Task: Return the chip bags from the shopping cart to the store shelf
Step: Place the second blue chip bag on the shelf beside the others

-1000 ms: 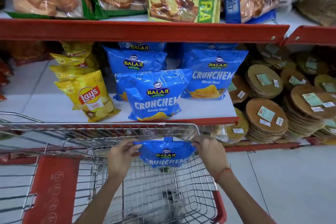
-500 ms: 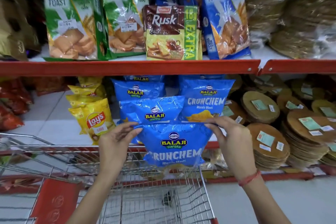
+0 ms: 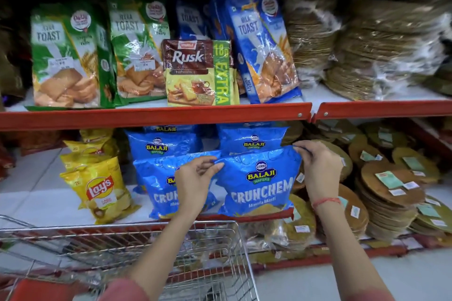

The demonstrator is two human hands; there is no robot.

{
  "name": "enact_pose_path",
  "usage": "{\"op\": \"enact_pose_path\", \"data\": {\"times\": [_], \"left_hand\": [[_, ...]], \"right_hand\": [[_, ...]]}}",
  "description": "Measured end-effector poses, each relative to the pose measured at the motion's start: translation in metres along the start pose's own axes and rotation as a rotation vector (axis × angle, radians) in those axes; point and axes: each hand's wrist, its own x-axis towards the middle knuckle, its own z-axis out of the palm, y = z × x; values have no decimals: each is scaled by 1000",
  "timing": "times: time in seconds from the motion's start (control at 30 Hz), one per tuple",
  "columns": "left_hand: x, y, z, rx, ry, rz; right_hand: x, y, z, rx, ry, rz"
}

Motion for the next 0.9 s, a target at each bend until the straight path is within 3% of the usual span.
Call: {"op": "enact_pose_path", "data": {"times": [0.4, 0.6, 0.73, 0.9], "left_hand": [[14, -20, 47, 200, -136, -56], [11, -21, 17, 129, -175, -38], [8, -30, -34, 48, -121, -24], [21, -51, -126, 136, 7, 46]], "right_hand": [[17, 47, 37, -207, -203, 173], [7, 14, 56, -321, -177, -94], [-14, -48, 80, -139, -155, -210], [-44, -130, 129, 22, -284, -405]]}}
